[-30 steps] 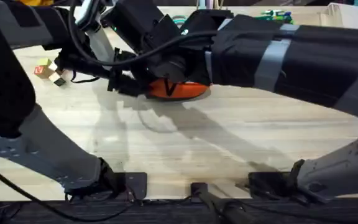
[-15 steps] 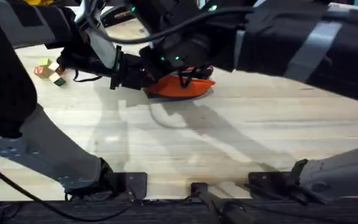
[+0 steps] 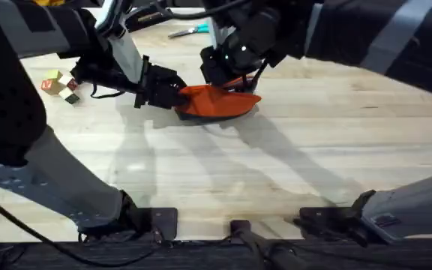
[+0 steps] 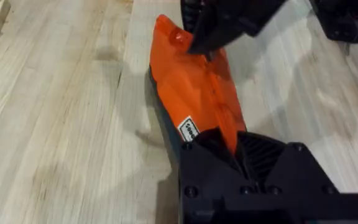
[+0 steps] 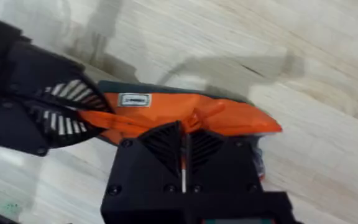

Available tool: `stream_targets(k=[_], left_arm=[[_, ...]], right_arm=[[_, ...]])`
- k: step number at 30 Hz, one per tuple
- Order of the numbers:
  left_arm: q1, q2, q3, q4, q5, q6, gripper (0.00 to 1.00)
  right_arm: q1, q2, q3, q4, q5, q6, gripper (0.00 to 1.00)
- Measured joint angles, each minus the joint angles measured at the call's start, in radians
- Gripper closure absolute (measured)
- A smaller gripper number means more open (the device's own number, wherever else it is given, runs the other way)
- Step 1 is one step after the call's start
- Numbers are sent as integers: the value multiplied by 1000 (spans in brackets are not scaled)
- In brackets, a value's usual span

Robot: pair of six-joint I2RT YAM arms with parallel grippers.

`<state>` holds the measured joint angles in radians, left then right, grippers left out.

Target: Unzip the bag, pick up the pens from the table one at a time and place them inside, then zip the bag closed.

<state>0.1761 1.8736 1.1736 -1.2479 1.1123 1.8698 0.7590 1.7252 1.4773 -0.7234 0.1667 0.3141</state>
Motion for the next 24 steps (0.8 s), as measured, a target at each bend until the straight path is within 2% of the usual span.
stream_targets(k=[7,8,13,22,24], left_arm=[[-3,0,0,0,10,0,956],[-3,0,0,0,7,0,957],[-4,3,0,0,4,0,957],[-14,10,0,7,14,0,956],[-14,10,0,6,7,0,957]], right_arm=[[-98,0,-11,-42,-43,0,971],[-179,0,-32,-75,-34,0,971],[-310,0,-43,-112,-34,0,971],[-425,0,-47,-131,-156,0,968],[-438,0,-47,-132,-147,-1,968]])
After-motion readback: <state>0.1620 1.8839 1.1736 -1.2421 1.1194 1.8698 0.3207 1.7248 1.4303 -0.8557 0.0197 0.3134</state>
